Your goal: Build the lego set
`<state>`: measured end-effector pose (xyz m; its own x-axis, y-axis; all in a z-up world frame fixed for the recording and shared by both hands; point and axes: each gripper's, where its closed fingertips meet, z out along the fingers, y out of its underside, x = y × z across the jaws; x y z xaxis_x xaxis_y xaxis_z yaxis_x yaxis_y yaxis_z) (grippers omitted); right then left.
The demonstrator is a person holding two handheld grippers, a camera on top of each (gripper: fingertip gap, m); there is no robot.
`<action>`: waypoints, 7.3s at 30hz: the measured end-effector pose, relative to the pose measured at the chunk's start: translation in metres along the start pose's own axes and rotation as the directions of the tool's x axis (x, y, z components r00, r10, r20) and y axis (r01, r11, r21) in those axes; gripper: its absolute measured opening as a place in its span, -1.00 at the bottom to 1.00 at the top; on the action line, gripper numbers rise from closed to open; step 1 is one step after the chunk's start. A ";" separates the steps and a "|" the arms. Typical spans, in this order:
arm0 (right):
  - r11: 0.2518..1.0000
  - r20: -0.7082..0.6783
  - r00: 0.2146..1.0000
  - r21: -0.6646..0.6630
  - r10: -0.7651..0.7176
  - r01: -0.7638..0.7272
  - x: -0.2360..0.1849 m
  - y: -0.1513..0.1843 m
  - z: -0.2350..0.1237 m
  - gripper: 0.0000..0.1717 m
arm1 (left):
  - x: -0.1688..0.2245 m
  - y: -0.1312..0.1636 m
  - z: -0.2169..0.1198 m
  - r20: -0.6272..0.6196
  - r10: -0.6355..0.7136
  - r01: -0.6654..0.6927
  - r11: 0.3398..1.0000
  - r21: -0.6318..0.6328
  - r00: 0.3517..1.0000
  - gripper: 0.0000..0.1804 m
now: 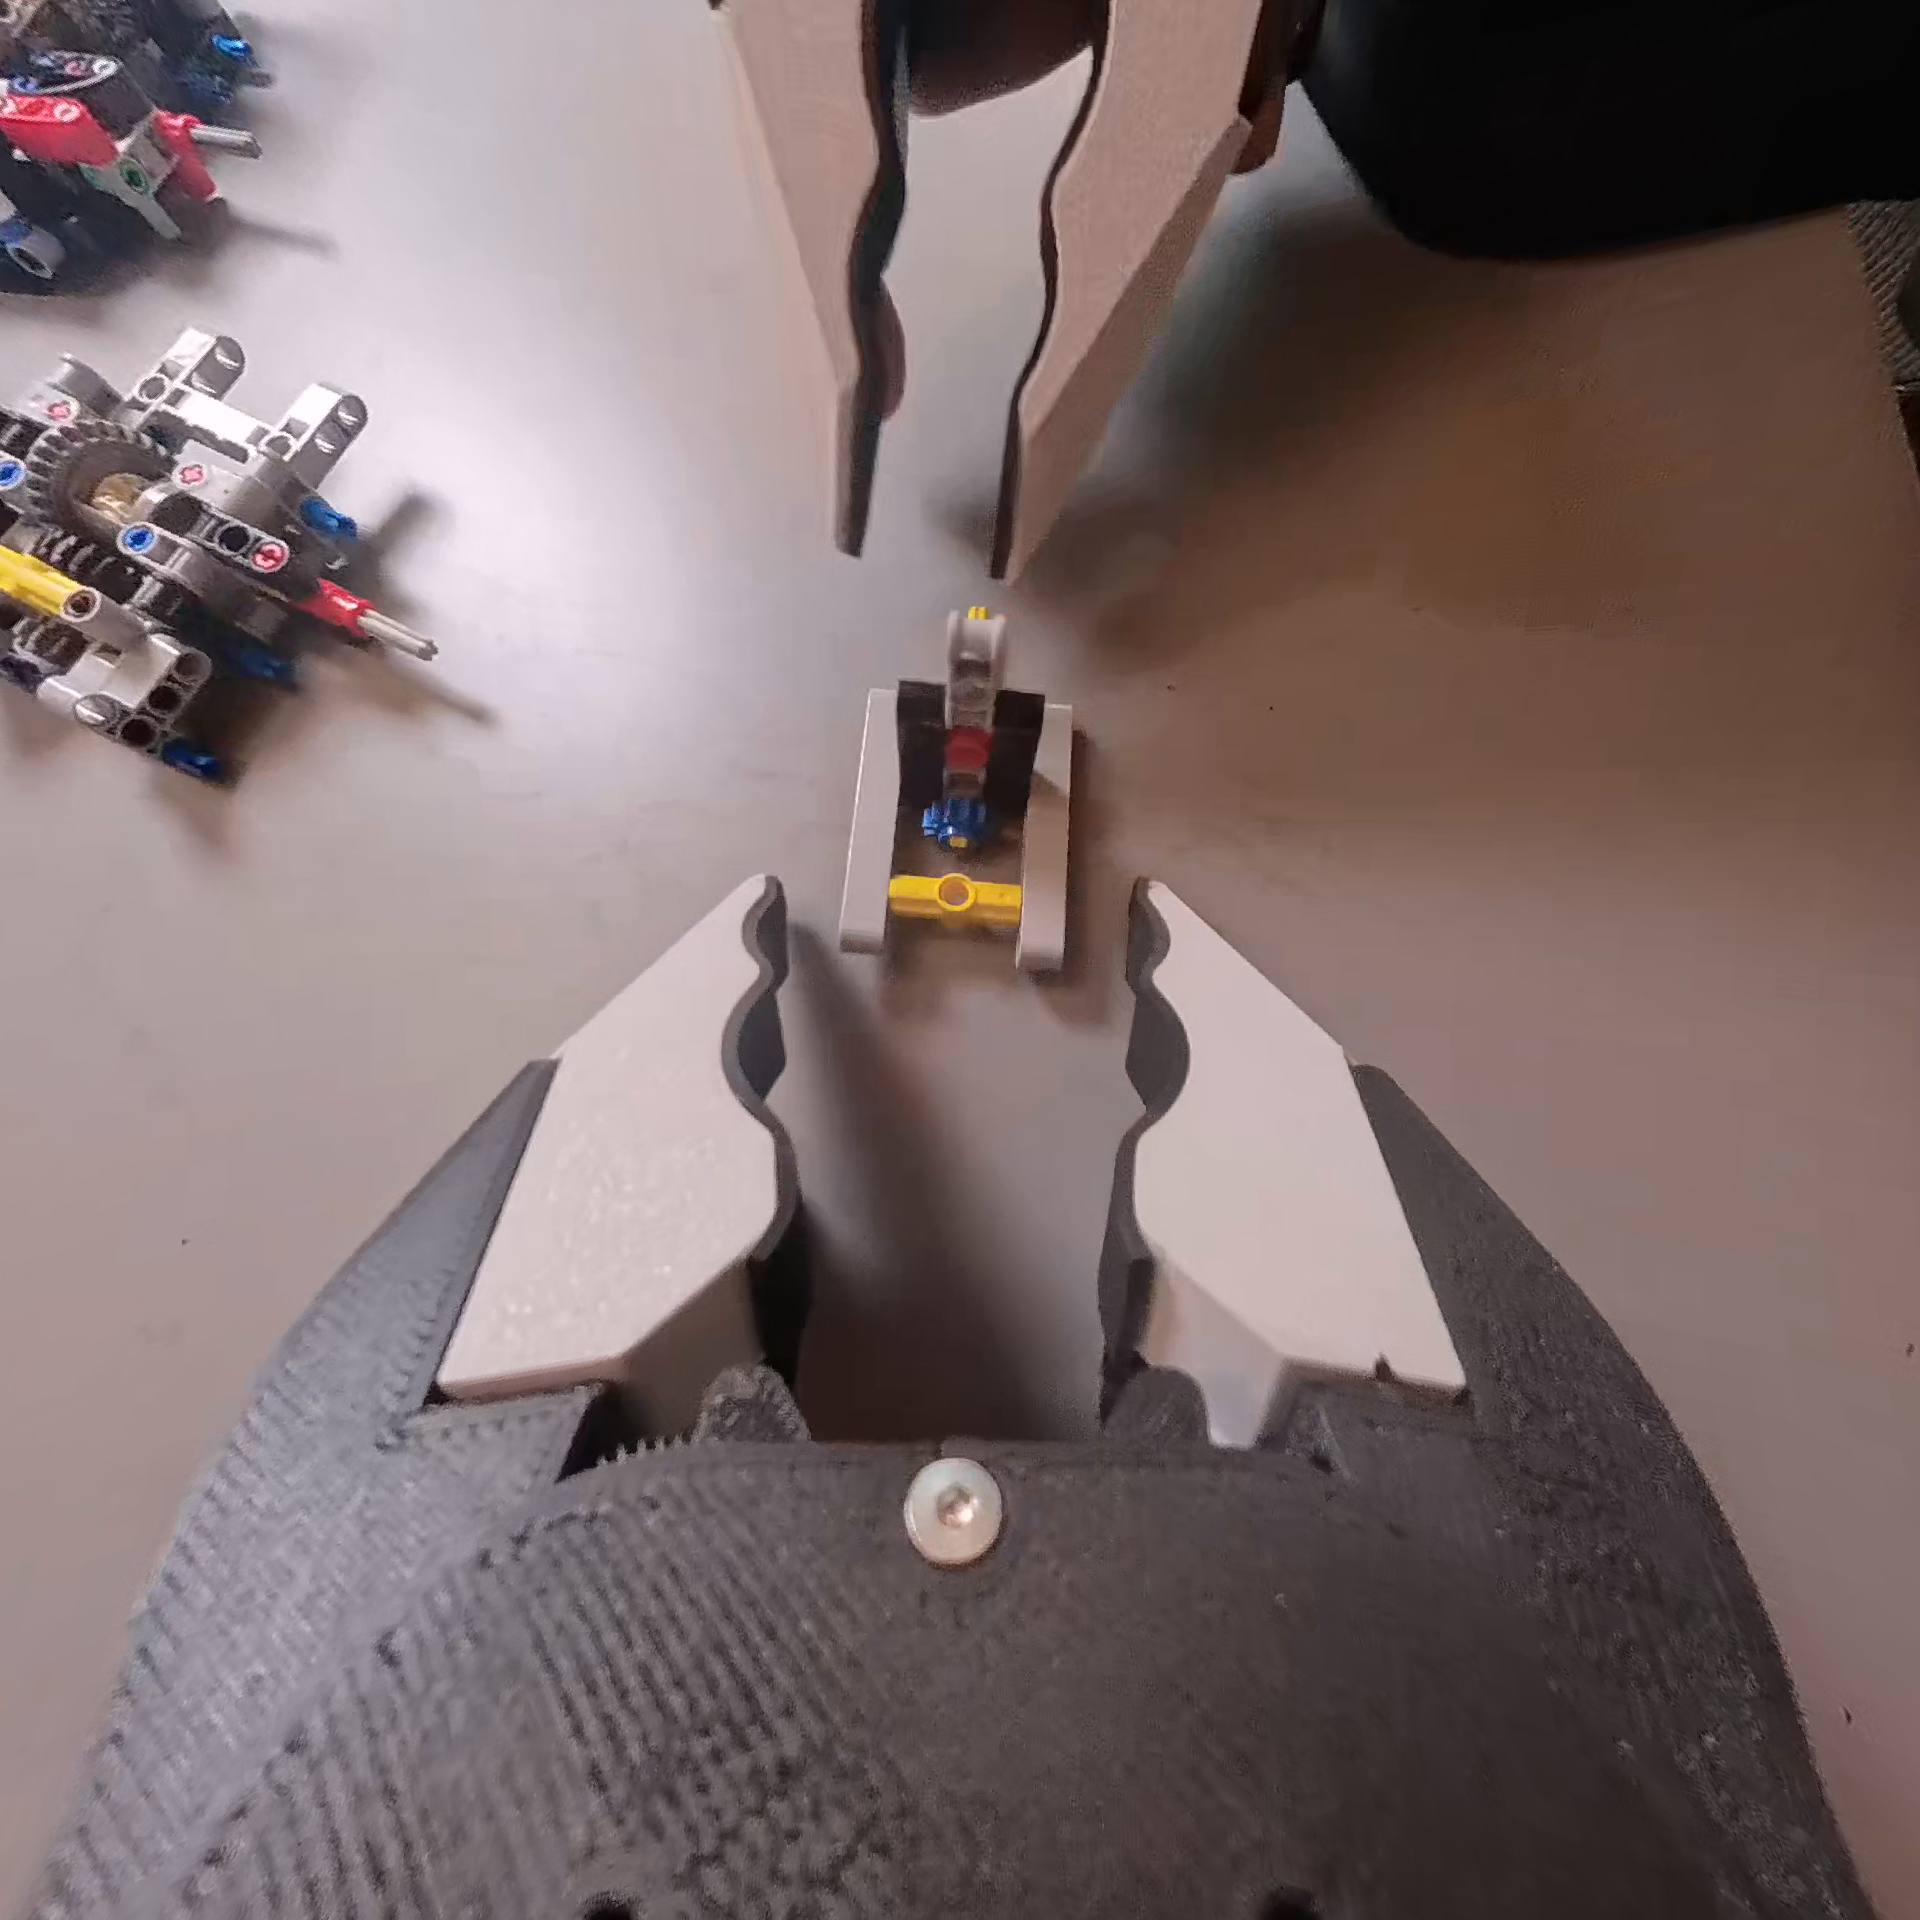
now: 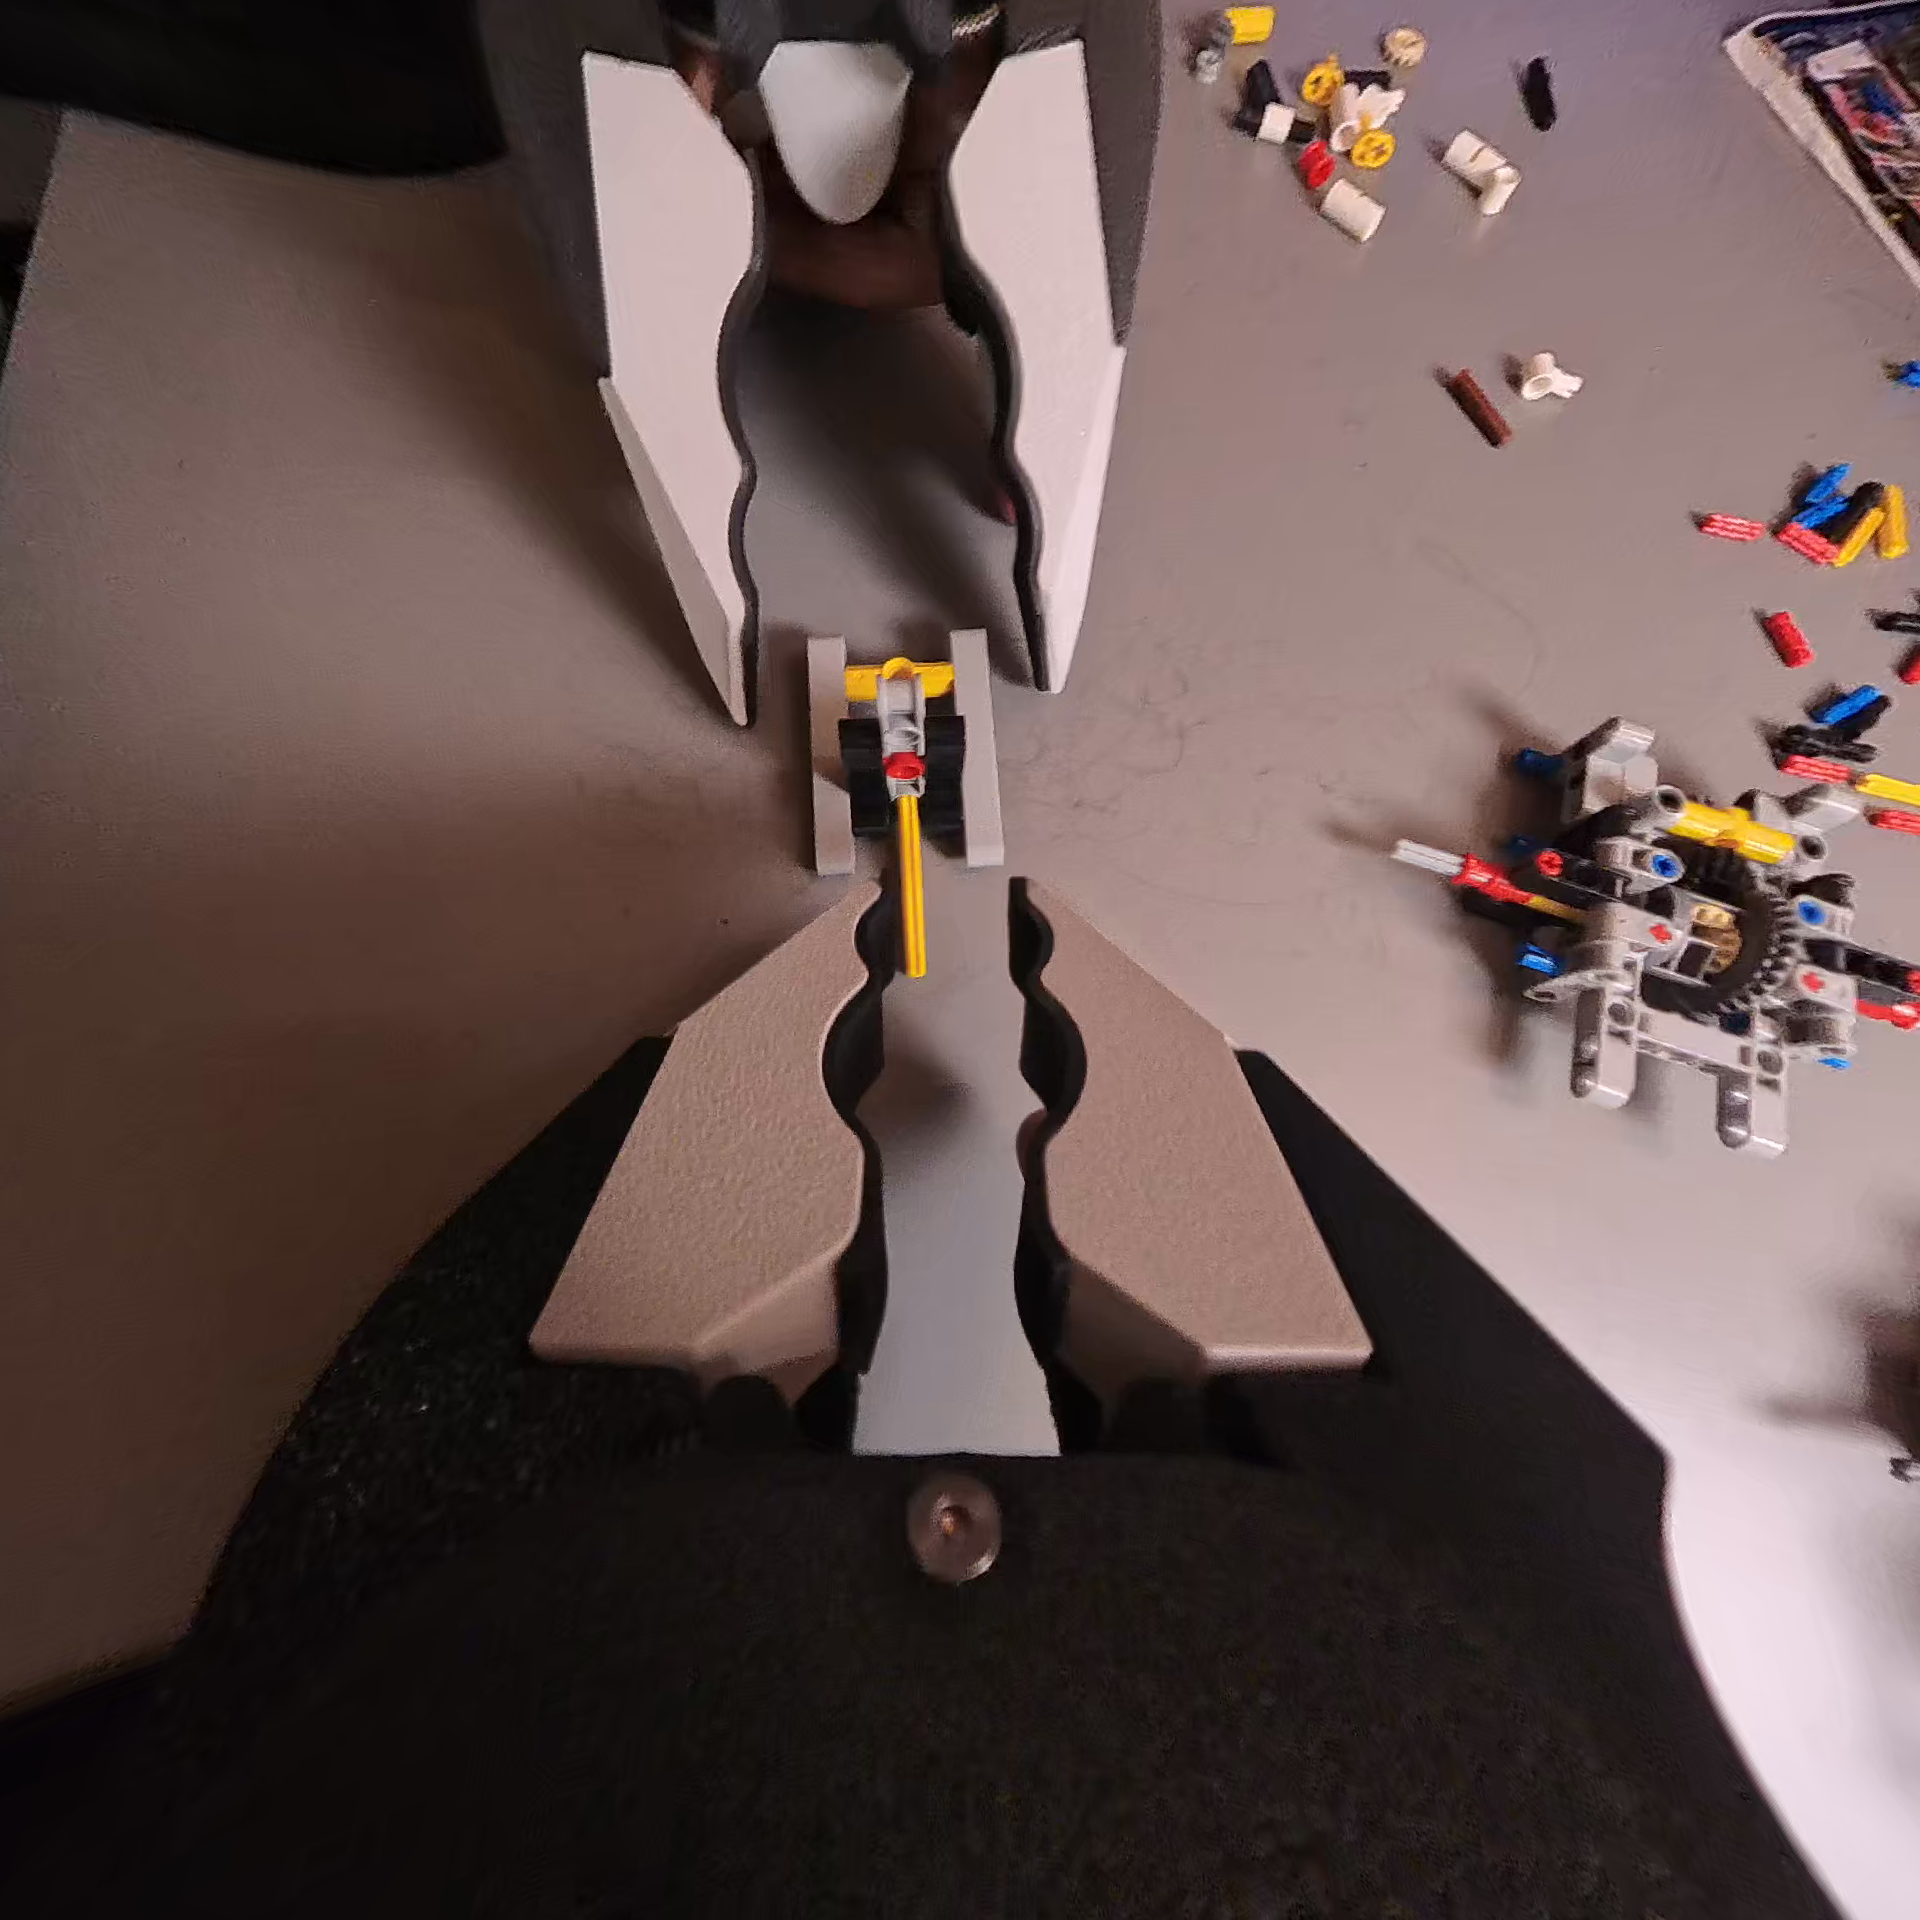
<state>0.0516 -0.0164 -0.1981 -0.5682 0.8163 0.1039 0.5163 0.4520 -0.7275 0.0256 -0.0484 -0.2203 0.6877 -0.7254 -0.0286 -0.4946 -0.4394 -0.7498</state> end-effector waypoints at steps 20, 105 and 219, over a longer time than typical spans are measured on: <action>0.987 -0.014 0.998 -0.150 -0.067 0.064 -0.005 0.014 0.015 -0.88 | 0.001 0.000 0.003 -0.030 -0.050 0.049 0.997 -0.053 0.998 -0.54; 0.983 -0.016 0.991 -0.132 -0.132 0.128 -0.011 0.014 0.017 -0.97 | 0.001 0.003 -0.003 -0.080 0.065 -0.063 0.998 0.030 0.995 -0.55; 0.832 -0.653 0.664 0.548 0.363 0.083 0.284 -0.105 -0.101 -0.88 | -0.145 -0.016 -0.139 0.488 -0.499 0.054 0.737 0.673 0.716 -0.90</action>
<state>-0.0993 0.2041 -0.0234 0.2289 0.9414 0.2477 0.0313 0.2472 -0.9685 -0.1395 -0.0099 -0.1121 0.9987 -0.0416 0.0306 0.0304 -0.0068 -0.9995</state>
